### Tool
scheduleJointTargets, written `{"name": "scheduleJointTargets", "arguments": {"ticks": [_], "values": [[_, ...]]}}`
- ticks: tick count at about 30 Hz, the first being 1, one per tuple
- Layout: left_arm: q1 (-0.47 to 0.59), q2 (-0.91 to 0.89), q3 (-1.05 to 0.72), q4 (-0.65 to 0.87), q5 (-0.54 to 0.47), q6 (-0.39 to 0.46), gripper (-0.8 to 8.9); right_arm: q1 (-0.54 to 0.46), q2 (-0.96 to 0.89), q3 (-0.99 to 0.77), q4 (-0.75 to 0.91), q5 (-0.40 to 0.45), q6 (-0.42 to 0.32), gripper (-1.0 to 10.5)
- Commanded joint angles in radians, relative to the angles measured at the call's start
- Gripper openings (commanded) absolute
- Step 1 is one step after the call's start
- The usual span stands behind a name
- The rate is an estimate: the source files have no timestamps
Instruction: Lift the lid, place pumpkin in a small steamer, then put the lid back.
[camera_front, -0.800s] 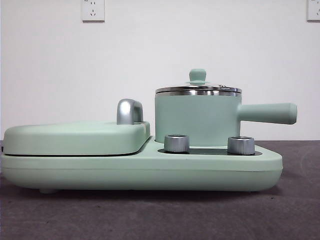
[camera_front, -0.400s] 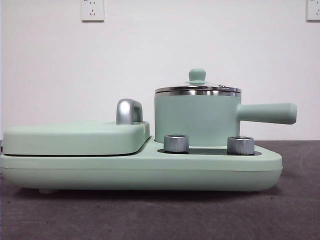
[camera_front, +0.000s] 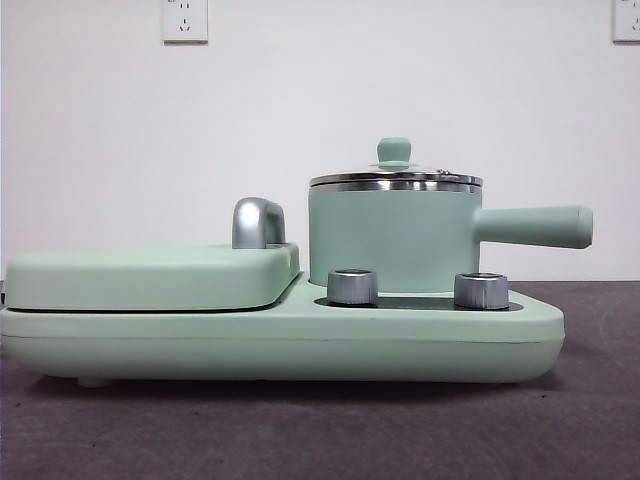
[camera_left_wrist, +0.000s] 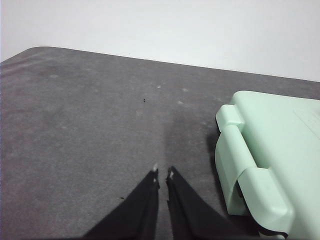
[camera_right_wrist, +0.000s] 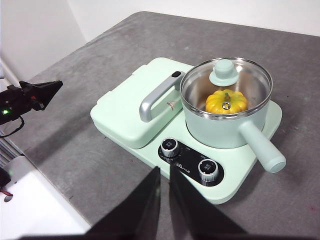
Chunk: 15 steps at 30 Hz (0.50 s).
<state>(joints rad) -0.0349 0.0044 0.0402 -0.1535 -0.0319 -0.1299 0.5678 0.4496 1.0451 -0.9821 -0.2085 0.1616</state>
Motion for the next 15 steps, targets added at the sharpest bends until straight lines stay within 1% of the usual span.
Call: {"name": "scheduleJointTargets", "arguments": {"ticks": [1, 3, 7, 15], "values": [[0.002, -0.001, -0.013, 0.019, -0.006, 0.013, 0.33, 0.006, 0.005, 0.010, 0.010, 0.000, -0.006, 0.3], [0.002, -0.001, -0.027, 0.019, -0.006, 0.013, 0.33, 0.006, 0.005, 0.010, 0.010, -0.001, -0.006, 0.3], [0.002, -0.001, -0.027, -0.031, -0.006, 0.013, 0.33, 0.006, 0.005, 0.010, 0.010, -0.001, -0.006, 0.3], [0.002, -0.001, -0.027, -0.034, -0.006, 0.013, 0.33, 0.006, 0.005, 0.010, 0.010, -0.001, -0.006, 0.3]]}}
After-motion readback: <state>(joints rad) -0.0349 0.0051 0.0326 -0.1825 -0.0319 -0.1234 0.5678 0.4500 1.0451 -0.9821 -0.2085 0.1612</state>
